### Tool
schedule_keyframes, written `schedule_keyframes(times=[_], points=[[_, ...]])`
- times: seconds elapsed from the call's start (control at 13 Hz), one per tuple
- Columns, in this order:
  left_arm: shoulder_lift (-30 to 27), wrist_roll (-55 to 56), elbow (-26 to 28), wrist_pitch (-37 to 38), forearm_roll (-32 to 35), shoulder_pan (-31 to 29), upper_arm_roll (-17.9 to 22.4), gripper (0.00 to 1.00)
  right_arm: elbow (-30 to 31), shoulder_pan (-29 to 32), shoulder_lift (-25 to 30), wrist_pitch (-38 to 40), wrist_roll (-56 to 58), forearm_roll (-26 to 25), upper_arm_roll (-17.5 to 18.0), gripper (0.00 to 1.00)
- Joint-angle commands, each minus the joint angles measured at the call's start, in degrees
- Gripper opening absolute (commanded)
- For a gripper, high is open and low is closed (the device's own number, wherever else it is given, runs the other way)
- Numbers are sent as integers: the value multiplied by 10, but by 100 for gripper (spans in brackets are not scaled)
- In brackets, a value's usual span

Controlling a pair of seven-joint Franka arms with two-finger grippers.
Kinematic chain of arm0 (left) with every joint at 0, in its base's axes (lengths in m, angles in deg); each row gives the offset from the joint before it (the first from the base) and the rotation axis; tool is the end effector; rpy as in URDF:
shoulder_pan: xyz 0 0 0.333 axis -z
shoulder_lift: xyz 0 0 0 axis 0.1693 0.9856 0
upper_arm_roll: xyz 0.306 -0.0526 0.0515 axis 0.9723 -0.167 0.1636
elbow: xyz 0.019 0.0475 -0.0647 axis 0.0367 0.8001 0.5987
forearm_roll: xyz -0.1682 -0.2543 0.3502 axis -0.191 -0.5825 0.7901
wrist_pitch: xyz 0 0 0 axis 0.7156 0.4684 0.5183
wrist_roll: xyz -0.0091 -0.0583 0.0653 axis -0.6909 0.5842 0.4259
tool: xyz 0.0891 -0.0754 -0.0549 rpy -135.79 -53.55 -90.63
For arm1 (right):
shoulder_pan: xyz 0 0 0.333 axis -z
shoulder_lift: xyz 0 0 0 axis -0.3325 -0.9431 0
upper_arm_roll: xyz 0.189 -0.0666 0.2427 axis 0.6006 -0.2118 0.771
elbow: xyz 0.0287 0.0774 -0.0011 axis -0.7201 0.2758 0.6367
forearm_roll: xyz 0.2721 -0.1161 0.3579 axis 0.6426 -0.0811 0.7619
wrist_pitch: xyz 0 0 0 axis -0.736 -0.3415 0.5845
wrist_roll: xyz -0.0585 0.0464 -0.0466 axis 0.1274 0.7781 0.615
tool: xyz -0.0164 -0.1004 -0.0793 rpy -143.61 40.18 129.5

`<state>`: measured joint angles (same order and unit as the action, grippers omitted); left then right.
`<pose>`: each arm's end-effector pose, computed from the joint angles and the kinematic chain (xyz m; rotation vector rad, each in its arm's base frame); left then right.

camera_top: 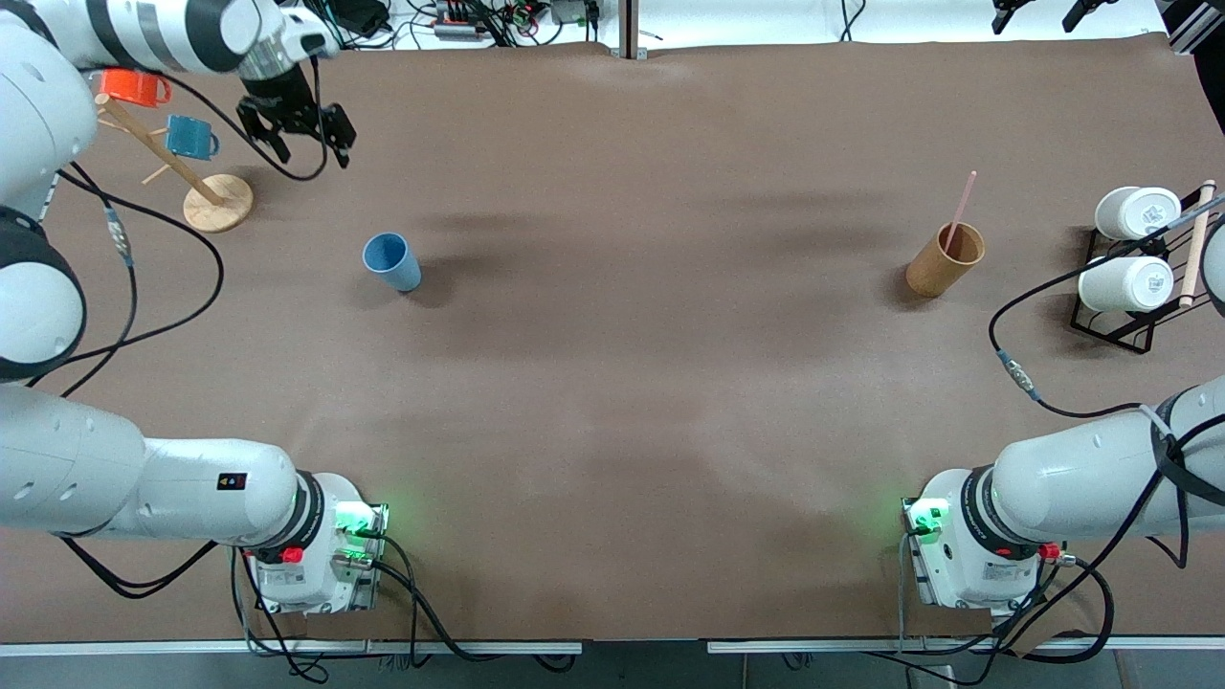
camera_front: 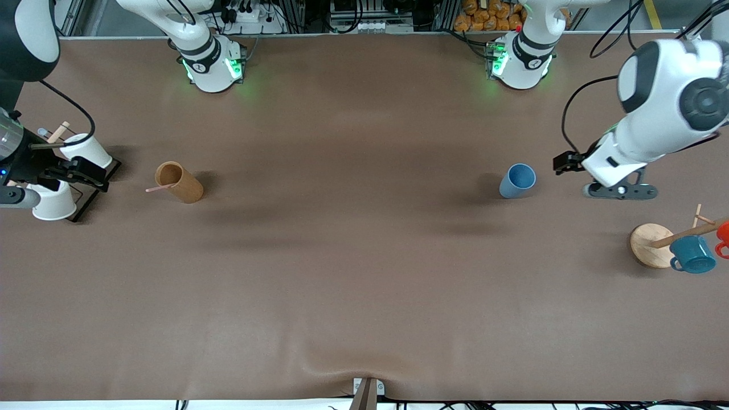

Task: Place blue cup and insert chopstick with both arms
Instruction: 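Move the left gripper toward the blue cup and the right toward the bamboo cup, then grasp the blue cup with the left gripper while the right gripper grasps the chopstick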

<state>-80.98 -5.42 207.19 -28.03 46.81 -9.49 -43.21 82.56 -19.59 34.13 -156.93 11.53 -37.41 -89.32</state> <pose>0.5848 -0.0592 0.3574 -3.0853 0.1274 0.2241 0.6633 -0.0065 0.5452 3.1179 -0.0388 0.0063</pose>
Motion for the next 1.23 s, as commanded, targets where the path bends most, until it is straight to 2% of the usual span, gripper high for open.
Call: schedule_keyframes(times=[0.0, 0.23, 0.38, 0.62, 0.69, 0.85, 0.92, 1.15], points=[[-35, 5, 82, -70, -11, 1, -1, 100, -12, -2, -40, 7, 37, -8, -5, 100], [-32, 7, 137, -144, -31, 1, -3, 100, -5, 3, -45, 9, 66, -7, -8, 100], [-27, 7, 169, -189, -34, 1, -3, 100, 0, 7, -57, 27, 47, 3, -10, 100], [-20, 6, 203, -240, -34, 2, -3, 100, -3, 13, -98, 88, -67, 45, -11, 100], [-12, 6, 207, -251, -34, 1, -3, 100, -7, 13, -113, 93, -93, 54, -11, 84], [5, 7, 221, -285, -34, 1, -3, 96, -8, 15, -133, 94, -102, 57, -11, 69], [12, 7, 224, -299, -34, 1, -3, 93, -9, 17, -143, 94, -100, 56, -14, 64], [23, 7, 224, -303, -35, 2, -3, 85, -13, 18, -167, 94, -93, 57, -28, 64]])
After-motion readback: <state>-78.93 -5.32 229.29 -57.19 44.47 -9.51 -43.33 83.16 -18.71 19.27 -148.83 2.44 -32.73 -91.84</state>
